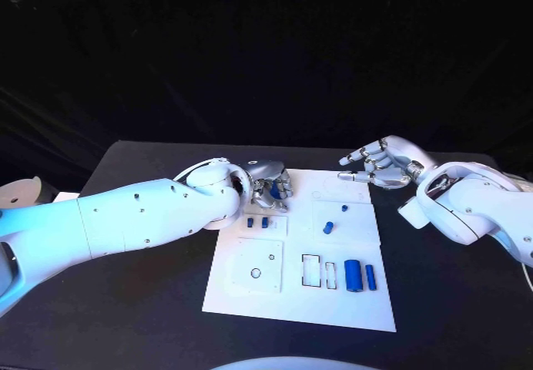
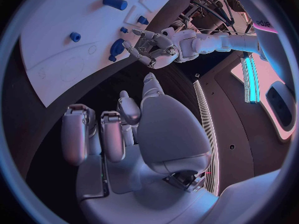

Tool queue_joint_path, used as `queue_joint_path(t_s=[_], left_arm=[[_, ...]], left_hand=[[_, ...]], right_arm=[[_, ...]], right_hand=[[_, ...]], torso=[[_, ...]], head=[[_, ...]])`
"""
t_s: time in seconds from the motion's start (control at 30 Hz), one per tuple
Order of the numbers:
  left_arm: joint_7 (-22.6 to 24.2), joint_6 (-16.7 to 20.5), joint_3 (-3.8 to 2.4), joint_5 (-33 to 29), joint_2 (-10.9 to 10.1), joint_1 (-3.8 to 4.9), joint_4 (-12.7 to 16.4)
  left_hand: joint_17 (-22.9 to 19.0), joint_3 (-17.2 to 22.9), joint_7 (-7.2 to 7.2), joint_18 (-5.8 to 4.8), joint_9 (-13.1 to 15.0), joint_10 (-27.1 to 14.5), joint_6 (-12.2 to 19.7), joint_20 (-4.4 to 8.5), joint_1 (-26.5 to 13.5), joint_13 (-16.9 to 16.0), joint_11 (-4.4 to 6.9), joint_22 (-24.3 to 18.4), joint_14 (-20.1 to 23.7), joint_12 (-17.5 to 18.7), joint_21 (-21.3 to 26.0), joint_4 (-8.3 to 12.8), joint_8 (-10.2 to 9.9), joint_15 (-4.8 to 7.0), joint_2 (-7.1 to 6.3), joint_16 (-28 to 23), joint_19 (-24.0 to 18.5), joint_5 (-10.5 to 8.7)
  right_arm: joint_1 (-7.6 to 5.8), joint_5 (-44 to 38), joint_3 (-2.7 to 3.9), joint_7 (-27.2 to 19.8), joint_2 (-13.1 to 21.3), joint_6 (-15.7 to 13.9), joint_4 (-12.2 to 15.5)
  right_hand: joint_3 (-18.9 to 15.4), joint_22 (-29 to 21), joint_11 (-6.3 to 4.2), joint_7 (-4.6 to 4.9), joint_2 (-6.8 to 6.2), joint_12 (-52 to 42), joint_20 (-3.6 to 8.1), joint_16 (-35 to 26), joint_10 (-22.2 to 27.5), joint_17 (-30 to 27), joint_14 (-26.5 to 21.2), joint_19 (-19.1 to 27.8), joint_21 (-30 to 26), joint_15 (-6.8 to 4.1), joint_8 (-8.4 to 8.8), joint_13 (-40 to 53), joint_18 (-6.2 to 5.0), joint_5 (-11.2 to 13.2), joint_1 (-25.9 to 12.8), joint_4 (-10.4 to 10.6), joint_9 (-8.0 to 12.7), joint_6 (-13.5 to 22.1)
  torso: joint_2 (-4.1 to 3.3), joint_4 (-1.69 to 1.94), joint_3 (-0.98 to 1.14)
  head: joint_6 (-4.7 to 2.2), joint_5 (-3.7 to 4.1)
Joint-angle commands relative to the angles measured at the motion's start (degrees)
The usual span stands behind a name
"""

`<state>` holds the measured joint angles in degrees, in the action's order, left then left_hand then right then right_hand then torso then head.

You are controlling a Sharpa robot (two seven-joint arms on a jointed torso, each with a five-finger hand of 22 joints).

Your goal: Assemble the parts on the task board

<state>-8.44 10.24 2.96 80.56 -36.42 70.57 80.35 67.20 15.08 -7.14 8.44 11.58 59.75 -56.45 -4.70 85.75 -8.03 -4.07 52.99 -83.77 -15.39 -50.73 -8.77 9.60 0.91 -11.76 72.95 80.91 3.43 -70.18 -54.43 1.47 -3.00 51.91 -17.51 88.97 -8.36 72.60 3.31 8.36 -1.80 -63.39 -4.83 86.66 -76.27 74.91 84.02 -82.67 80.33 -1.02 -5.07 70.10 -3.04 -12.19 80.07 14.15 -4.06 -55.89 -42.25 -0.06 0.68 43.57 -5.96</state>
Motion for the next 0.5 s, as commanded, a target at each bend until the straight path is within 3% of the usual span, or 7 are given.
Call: queue_joint_path(t_s=[0.03,0.17,0.5], left_arm=[[-0.6,-3.67,-0.01,3.19,0.67,-0.13,-0.54],[-1.41,-4.6,-0.02,3.56,1.11,-0.21,-1.04],[-2.87,-5.9,-0.02,4.25,1.94,-0.34,-2.03]], left_hand=[[1.75,0.25,0.06,-1.33,-0.7,1.12,-1.21,0.06,-0.24,0.98,0.07,3.35,-1.67,0.73,-3.61,0.07,-0.45,0.13,0.54,2.02,1.16,-0.11],[2.51,0.83,0.12,-1.92,-1.29,2.71,-2.55,0.17,-0.29,1.82,0.2,6.78,-2.27,1.27,-7.3,0.06,-0.71,0.16,0.77,3.16,2.27,-0.1],[1.8,2.63,0.14,-2.37,-2.17,4.56,-4.09,0.31,0.3,3.08,0.32,9.59,-2.46,2.47,-10.2,0.39,-1.29,0.29,1.45,3.28,2.94,-0.08]], right_arm=[[0.04,-0.5,0.0,-0.59,-0.11,0.57,0.03],[0.05,-0.5,0.0,-0.6,-0.13,0.61,0.01],[0.05,-0.5,0.0,-0.6,-0.11,0.61,0.08]], right_hand=[[-0.33,-0.05,-0.1,-0.17,0.47,0.13,0.05,-0.22,0.28,10.66,4.79,0.3,-0.19,-0.1,-0.37,-0.04,-0.66,-0.32,0.11,-0.08,-0.07,-0.16],[-0.33,-0.05,-0.1,-0.17,0.47,0.13,0.05,-0.22,0.28,10.66,4.79,0.3,-0.19,-0.1,-0.37,-0.04,-0.66,-0.32,0.11,-0.08,-0.07,-0.16],[-0.33,-0.05,-0.1,-0.17,0.47,0.13,0.05,-0.22,0.28,10.66,4.79,0.3,-0.19,-0.1,-0.37,-0.04,-0.66,-0.32,0.11,-0.08,-0.07,-0.16]], torso=[[0.02,-0.06,0.02],[0.01,-0.08,0.03],[0.04,0.03,0.04]], head=[[0.09,-0.05],[0.14,-0.05],[0.26,-0.03]])
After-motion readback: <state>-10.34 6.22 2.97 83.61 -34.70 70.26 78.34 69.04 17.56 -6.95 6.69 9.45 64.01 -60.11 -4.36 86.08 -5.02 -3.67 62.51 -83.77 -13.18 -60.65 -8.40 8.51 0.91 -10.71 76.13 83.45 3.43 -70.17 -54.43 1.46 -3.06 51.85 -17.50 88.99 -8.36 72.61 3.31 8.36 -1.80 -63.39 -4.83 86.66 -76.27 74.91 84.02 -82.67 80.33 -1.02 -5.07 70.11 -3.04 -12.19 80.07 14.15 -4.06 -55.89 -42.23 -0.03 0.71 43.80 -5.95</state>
